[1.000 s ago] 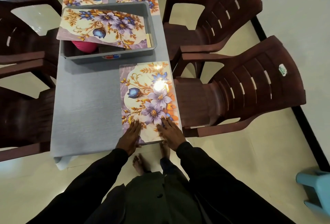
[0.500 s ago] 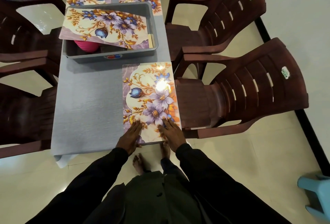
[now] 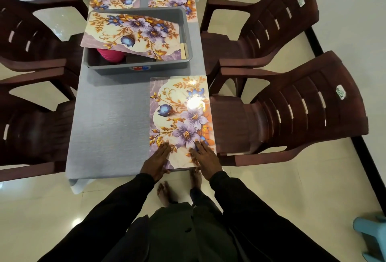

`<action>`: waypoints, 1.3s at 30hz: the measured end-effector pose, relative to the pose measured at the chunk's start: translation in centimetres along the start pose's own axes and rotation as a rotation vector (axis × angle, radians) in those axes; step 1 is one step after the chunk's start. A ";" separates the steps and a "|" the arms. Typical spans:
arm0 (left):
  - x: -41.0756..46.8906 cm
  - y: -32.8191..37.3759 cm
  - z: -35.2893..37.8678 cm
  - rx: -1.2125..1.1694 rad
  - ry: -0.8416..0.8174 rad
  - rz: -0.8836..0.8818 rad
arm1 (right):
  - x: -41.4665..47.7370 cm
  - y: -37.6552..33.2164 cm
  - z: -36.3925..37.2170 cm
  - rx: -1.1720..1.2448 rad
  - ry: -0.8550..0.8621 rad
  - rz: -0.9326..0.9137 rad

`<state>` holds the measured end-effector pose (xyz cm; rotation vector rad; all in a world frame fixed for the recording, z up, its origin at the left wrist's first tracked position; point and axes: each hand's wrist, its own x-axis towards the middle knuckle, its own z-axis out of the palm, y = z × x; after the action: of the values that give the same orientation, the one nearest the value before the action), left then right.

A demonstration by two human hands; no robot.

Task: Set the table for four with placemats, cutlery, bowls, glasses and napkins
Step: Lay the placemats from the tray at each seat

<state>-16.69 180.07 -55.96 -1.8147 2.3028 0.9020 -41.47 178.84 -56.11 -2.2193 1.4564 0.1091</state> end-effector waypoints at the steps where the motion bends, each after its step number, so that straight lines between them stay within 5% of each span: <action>1: 0.0 0.0 0.1 0.005 0.004 0.000 | 0.0 0.0 0.0 -0.010 0.009 0.001; 17: -0.4 -0.6 -0.5 0.059 -0.070 0.045 | 0.1 -0.8 -0.1 -0.103 -0.117 0.080; 24: -1.1 -2.5 -3.0 -0.138 0.022 0.086 | 0.9 -1.4 -1.4 -0.153 -0.188 0.078; 29: -0.6 -5.4 -6.4 -0.495 0.210 -0.044 | 3.1 -3.1 -4.8 0.125 -0.172 0.167; 39: 4.4 -13.7 -19.4 -0.828 0.556 -0.176 | 16.7 -5.7 -13.9 0.753 0.226 0.186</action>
<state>0.09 165.05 -47.17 -2.8454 2.1106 1.6652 -31.95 160.55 -47.19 -1.5143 1.4894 -0.5563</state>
